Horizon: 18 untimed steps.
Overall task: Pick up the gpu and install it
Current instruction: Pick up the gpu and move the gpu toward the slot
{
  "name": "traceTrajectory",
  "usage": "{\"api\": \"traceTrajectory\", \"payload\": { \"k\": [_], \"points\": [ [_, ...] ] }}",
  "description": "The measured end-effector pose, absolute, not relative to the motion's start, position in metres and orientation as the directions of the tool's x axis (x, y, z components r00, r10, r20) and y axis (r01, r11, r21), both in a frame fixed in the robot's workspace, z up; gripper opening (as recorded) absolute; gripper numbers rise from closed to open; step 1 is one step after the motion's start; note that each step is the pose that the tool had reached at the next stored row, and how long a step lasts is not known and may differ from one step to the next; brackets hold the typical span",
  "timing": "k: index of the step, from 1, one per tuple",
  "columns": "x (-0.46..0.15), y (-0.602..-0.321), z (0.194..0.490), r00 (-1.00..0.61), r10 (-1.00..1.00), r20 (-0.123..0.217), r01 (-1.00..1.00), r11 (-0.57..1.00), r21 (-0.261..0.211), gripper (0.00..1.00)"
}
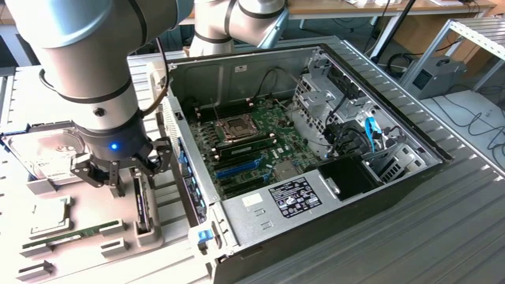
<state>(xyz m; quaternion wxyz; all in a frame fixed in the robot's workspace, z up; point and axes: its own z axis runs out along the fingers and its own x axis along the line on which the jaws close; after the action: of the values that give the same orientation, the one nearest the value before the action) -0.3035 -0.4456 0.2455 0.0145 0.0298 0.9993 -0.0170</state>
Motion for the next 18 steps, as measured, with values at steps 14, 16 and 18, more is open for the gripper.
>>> {"api": "traceTrajectory", "payload": {
  "k": [14,16,18],
  "points": [
    [-0.3034,-0.4456,0.2455,-0.998,0.059,-0.030,0.060,0.998,-0.033,0.26],
    [-0.3034,-0.4456,0.2455,-0.998,0.059,-0.030,0.060,0.998,-0.033,0.26],
    [-0.3034,-0.4456,0.2455,-0.998,0.059,-0.030,0.060,0.998,-0.033,0.26]
  ]
}}
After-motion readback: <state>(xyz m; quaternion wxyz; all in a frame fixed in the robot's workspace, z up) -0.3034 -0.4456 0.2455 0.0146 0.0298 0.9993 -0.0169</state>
